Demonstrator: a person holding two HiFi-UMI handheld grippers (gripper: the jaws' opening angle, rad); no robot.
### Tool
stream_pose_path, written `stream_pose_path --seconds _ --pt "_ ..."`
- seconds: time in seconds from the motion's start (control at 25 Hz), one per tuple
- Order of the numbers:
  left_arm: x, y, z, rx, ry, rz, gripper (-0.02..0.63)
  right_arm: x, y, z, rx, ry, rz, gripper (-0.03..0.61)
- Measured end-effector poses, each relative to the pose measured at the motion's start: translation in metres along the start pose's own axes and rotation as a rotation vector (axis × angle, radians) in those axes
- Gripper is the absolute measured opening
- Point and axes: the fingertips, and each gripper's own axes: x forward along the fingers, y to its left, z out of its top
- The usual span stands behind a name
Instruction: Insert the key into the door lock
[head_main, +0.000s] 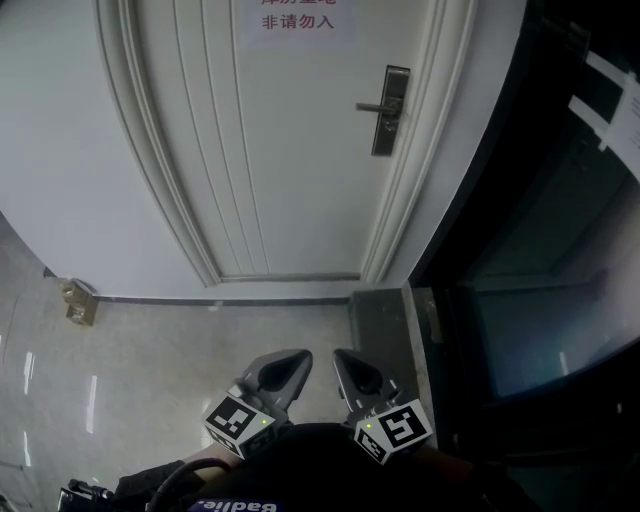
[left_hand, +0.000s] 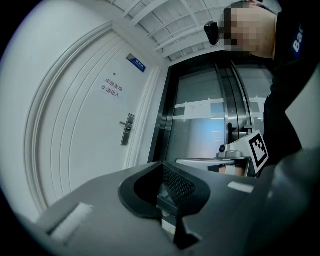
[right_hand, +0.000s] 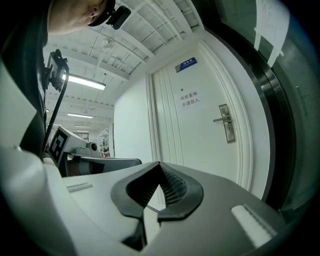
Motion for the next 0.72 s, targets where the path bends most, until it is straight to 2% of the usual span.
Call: stream_pose_path --seconds 0.72 --pt "0.0016 0.0004 -0.0014 -0.007 -0.005 0.010 0.020 0.0022 0.0016 -0.0026 -0.009 0.009 0.024 0.002"
